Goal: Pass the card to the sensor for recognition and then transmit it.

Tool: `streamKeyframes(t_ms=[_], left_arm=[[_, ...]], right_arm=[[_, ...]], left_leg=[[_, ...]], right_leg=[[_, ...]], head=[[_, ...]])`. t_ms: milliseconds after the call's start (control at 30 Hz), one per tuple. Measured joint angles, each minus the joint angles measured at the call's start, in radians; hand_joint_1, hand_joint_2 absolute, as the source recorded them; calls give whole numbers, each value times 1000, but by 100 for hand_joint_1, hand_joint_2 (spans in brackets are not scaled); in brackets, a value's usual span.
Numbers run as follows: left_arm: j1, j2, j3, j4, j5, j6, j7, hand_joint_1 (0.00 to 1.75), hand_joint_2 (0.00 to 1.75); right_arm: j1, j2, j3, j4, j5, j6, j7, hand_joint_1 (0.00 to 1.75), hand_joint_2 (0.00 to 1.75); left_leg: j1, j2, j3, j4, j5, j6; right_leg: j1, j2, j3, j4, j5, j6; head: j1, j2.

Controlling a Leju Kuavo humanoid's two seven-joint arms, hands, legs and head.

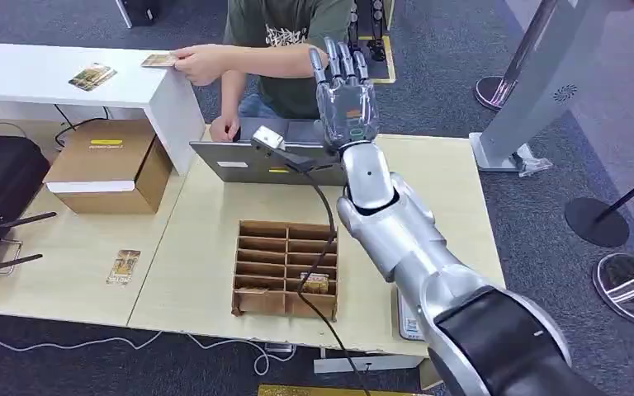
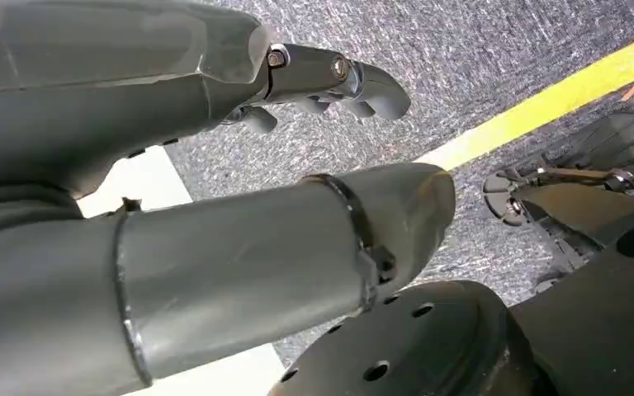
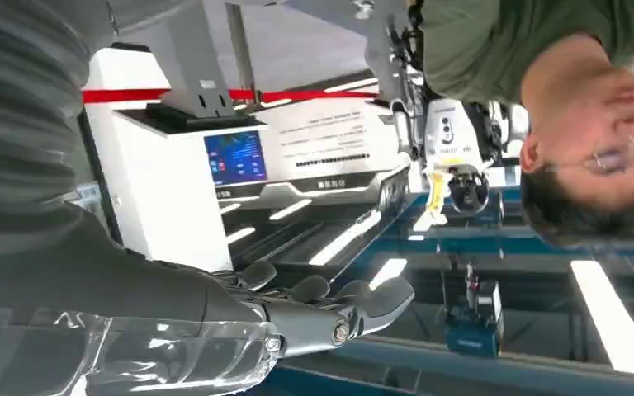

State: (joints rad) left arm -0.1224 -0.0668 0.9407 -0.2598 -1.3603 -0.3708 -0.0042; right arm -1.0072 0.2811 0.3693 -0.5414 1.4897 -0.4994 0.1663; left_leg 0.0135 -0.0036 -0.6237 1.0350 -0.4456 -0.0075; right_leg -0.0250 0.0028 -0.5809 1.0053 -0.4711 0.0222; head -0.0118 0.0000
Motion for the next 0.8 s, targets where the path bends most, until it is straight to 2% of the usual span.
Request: streamKeyframes(t_ms=[100, 233, 367, 467, 533, 700, 800], left_arm=[[5, 0, 0, 0, 14, 5, -6, 0, 0], [18, 4, 0, 0, 36, 8, -17, 0, 0], [39, 11, 1, 0, 66, 13, -36, 0, 0], [60, 19, 12, 3, 84, 15, -52, 0, 0], [73, 21, 21, 3, 93, 15, -54, 0, 0], [90, 26, 51, 3, 110, 13, -60, 0, 0], [96, 27, 68, 3, 113, 13, -60, 0, 0]], right_arm=[[31, -1, -14, -47, 0, -43, -25, 0, 175], [95, -20, -24, -145, 0, -46, -47, 0, 175], [190, -69, -47, -286, 1, -42, -55, 0, 175], [271, -130, -72, -404, 1, -37, -45, 0, 175], [323, -177, -95, -482, 0, -11, -42, 0, 175], [484, -287, -145, -690, -29, 108, -52, 0, 175], [598, -332, -153, -806, -39, 135, -42, 0, 175]], left_leg=[[0, 0, 0, 0, 0, 0], [0, 0, 0, 0, 0, 0], [0, 0, 0, 0, 0, 0], [0, -1, 0, 0, -1, 1], [-1, -1, -1, 0, -1, 1], [-1, -1, -1, 0, -3, 3], [-1, -1, -1, 0, -4, 2]], right_leg=[[0, 0, 0, 0, 0, 0], [0, 0, -1, 0, 0, 0], [0, 0, -1, -1, 0, 0], [0, -1, 0, -2, -1, 1], [0, -1, 0, -2, 0, 1], [0, -2, 0, -2, -1, 1], [0, -1, 0, -2, -2, 2]], head=[[0, 0], [0, 0], [0, 0], [0, 0], [0, 0], [0, 0], [0, 0]])
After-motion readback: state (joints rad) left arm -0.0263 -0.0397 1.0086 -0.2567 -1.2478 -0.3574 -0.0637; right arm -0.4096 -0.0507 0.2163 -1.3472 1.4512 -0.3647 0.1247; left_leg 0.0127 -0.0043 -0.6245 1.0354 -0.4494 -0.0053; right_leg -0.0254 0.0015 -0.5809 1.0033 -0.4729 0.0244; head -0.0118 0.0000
